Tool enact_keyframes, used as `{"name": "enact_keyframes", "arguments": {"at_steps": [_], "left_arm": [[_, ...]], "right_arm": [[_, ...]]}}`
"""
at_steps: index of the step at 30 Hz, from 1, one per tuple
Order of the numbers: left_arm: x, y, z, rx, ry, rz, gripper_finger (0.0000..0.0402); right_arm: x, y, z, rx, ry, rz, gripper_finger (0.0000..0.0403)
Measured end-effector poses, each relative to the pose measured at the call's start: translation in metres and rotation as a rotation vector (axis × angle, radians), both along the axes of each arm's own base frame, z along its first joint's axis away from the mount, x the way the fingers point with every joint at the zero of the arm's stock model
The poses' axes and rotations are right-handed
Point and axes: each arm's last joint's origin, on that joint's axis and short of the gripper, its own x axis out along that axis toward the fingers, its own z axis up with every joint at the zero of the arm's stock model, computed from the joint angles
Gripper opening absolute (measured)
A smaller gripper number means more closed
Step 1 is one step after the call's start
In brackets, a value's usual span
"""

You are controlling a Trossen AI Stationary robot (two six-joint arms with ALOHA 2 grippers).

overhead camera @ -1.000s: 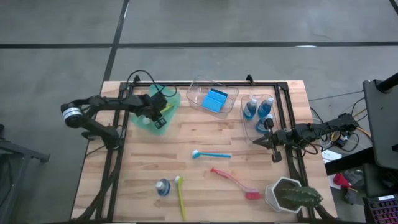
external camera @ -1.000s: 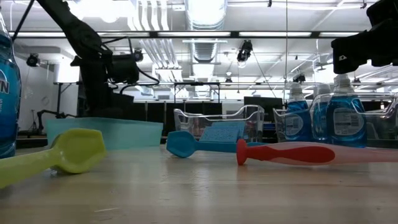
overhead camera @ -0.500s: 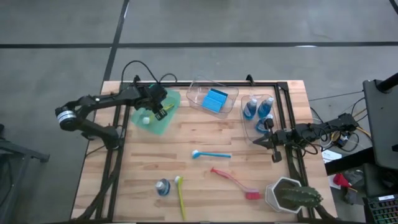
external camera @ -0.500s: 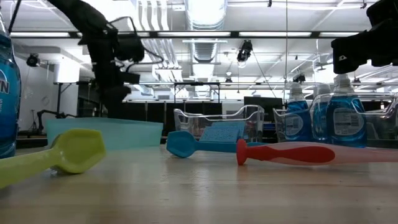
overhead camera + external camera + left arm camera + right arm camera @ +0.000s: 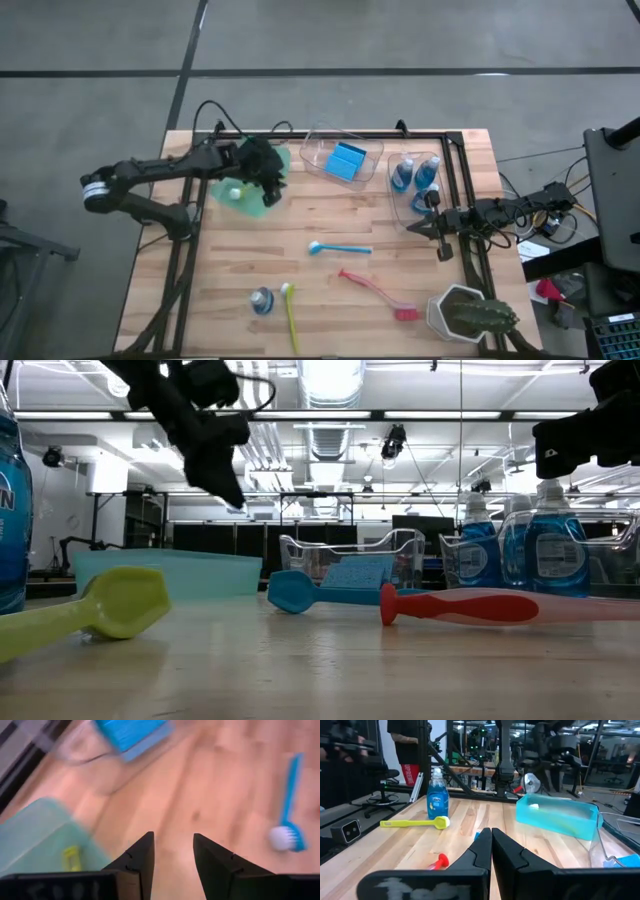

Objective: Pick & Place Kitchen Sink Supplies
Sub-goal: Put the blue dishwashing brush into the light blue bin

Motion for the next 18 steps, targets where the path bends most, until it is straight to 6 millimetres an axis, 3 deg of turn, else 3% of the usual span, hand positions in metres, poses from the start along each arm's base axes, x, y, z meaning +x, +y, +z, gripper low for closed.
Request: {"name": "enact_keyframes", "arguments": {"at_steps": [10, 18], "left_arm": [[0.034, -0.06, 0.008, 0.063, -0.176, -0.276, 0.0128], [0.064, -0.099, 0.005, 0.052, -0.322, -0.398, 0.0127]], "right_arm": [[0.0, 0.0, 0.0, 0.0, 0.0, 0.0, 0.0008], [0.0, 0.0, 0.0, 0.0, 0.0, 0.0, 0.0008]]}}
